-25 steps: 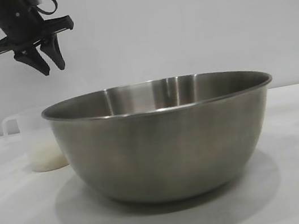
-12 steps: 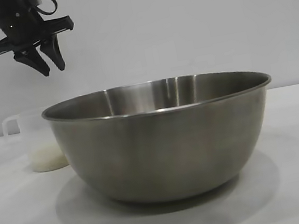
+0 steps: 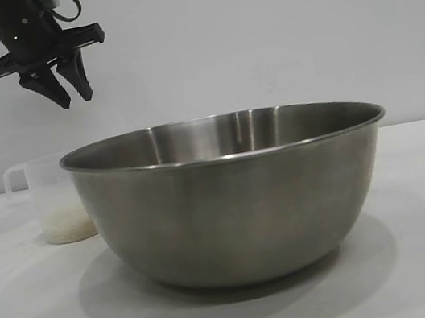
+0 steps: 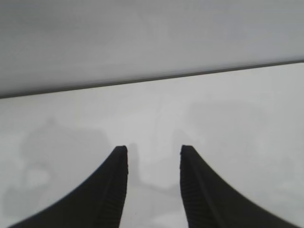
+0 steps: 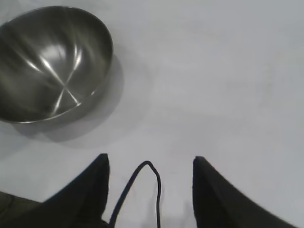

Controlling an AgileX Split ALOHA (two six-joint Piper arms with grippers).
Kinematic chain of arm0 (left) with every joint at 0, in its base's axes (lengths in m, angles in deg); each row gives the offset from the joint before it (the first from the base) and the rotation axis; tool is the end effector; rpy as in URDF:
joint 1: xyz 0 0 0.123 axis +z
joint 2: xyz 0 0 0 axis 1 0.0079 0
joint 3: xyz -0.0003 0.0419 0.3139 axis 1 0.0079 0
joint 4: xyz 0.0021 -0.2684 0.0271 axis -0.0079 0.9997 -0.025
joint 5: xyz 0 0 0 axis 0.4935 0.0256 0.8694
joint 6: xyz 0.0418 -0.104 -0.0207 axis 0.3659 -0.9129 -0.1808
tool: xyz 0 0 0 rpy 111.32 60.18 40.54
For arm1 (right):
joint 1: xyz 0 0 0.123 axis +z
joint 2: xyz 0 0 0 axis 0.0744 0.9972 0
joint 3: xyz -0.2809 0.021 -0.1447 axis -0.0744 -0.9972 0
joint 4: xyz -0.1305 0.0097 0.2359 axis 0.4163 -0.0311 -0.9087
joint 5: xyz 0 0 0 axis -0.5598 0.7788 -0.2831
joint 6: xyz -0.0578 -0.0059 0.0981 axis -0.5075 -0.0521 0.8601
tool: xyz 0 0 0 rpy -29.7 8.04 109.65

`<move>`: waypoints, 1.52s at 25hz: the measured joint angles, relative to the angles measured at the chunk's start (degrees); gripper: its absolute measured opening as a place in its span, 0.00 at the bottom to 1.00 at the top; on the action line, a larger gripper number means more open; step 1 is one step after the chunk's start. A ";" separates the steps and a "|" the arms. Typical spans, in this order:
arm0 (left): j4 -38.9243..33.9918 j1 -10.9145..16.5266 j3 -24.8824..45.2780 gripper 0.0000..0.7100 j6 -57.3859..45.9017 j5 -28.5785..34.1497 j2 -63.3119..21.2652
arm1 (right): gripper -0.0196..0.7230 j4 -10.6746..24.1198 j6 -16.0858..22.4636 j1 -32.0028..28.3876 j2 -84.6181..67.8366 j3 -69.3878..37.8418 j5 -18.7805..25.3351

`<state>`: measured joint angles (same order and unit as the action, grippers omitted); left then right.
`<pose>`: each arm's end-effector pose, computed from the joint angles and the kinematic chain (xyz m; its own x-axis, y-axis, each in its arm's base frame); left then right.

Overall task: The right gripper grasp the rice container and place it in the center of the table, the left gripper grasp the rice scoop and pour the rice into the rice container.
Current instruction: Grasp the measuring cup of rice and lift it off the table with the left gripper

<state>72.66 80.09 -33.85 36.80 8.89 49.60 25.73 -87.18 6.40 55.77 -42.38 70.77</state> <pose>0.5450 -0.1043 0.2287 -0.7463 -0.0072 -0.6655 0.1453 0.9741 -0.1735 0.0498 0.0316 0.2919 -0.6813 -0.1452 -0.7174 -0.3049 0.9473 0.0978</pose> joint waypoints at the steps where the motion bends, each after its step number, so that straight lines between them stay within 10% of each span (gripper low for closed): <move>1: 0.00 0.00 0.00 0.31 0.00 0.25 0.00 | 0.48 0.00 0.28 -0.55 -1.08 -0.65 0.09; 13: -0.11 0.00 0.00 0.31 0.00 0.73 0.00 | 0.48 14.00 16.17 -1.21 -15.39 -4.58 0.91; 25: -1.17 0.00 0.42 0.31 0.00 -0.05 -2.08 | 0.48 15.03 17.21 -1.21 -22.51 -4.70 1.93; 31: -3.44 -0.58 11.71 0.31 0.00 -12.55 -11.38 | 0.48 15.14 17.21 -1.21 -22.51 -4.70 1.93; 38: -7.93 -1.61 41.93 0.31 0.11 -40.83 -27.83 | 0.48 15.14 17.21 -1.21 -22.51 -5.03 2.04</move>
<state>64.73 78.47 8.08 36.91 -31.94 21.76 40.87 -69.97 5.19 33.25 -47.41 72.81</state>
